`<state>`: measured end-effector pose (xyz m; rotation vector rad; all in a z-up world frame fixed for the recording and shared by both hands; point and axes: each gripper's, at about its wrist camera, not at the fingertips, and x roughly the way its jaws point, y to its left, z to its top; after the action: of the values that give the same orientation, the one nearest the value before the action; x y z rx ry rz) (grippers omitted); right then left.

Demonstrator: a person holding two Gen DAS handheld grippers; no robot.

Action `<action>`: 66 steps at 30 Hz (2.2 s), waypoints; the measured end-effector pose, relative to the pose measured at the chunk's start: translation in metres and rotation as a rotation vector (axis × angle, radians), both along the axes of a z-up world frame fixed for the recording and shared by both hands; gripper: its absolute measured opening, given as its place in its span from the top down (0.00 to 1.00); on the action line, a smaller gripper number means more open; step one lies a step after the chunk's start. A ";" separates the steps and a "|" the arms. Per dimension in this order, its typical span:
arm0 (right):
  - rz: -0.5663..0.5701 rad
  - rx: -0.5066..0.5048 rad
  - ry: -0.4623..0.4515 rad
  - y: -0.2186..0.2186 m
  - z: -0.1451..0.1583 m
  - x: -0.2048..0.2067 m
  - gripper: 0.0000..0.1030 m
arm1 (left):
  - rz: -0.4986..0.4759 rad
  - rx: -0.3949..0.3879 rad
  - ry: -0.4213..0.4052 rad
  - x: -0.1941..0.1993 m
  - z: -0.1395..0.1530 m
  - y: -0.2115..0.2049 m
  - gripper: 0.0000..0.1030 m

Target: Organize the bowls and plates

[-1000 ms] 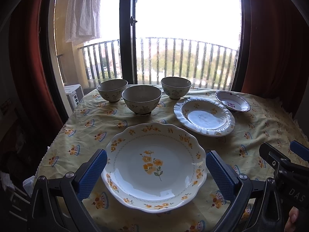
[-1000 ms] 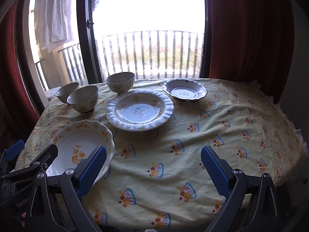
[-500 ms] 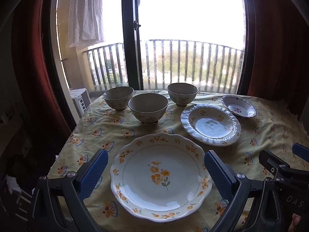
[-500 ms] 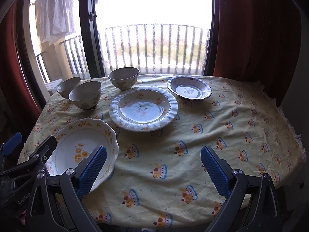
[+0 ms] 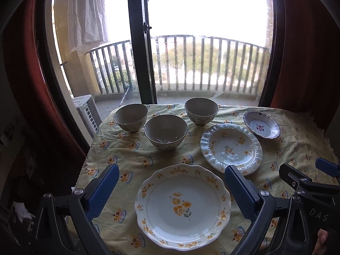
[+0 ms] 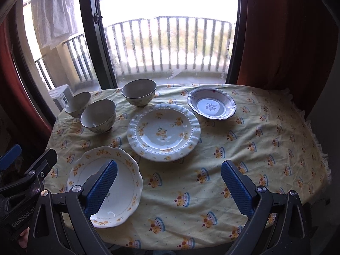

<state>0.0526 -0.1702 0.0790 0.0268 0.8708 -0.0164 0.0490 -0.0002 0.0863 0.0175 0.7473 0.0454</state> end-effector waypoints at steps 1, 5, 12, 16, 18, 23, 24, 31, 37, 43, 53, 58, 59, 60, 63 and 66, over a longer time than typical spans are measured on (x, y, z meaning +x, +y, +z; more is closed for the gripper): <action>-0.003 0.007 0.013 0.002 -0.001 0.004 0.03 | 0.002 -0.001 0.015 0.005 -0.002 0.003 0.03; -0.030 0.004 0.063 0.013 -0.007 0.020 0.04 | -0.006 -0.016 0.078 0.020 -0.014 0.015 0.03; -0.033 -0.020 0.148 0.037 -0.038 0.045 0.07 | -0.019 -0.005 0.173 0.046 -0.048 0.033 0.06; -0.031 -0.021 0.199 0.051 -0.058 0.059 0.10 | -0.033 -0.018 0.250 0.058 -0.074 0.042 0.11; -0.032 -0.030 0.219 0.057 -0.068 0.066 0.12 | -0.038 -0.024 0.278 0.062 -0.086 0.046 0.12; -0.057 -0.036 0.278 0.070 -0.097 0.079 0.18 | -0.048 -0.031 0.339 0.077 -0.114 0.056 0.14; -0.062 -0.039 0.289 0.072 -0.103 0.081 0.18 | -0.048 -0.027 0.351 0.079 -0.119 0.057 0.14; -0.106 -0.061 0.380 0.084 -0.139 0.089 0.22 | -0.071 -0.049 0.449 0.090 -0.153 0.068 0.25; -0.109 -0.072 0.454 0.093 -0.162 0.090 0.30 | -0.132 -0.056 0.510 0.091 -0.168 0.067 0.35; -0.114 -0.098 0.485 0.097 -0.174 0.091 0.34 | -0.136 -0.085 0.564 0.089 -0.180 0.065 0.37; -0.092 -0.093 0.499 0.094 -0.183 0.093 0.37 | -0.073 -0.064 0.539 0.086 -0.181 0.062 0.33; -0.055 -0.125 0.509 0.096 -0.180 0.088 0.40 | -0.042 -0.032 0.525 0.080 -0.178 0.048 0.33; -0.056 -0.123 0.513 0.094 -0.179 0.087 0.40 | -0.033 -0.026 0.525 0.078 -0.177 0.045 0.33; -0.054 -0.115 0.516 0.091 -0.179 0.086 0.40 | -0.024 -0.020 0.524 0.076 -0.176 0.041 0.33; -0.049 -0.082 0.530 0.078 -0.178 0.083 0.40 | 0.013 -0.029 0.544 0.069 -0.174 0.034 0.33; -0.028 -0.073 0.526 0.067 -0.172 0.077 0.40 | 0.038 -0.043 0.560 0.061 -0.173 0.023 0.33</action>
<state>0.1298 -0.1033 -0.0927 -0.0350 1.3949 -0.0844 0.1096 0.0230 -0.0862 -0.0263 1.3086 0.0617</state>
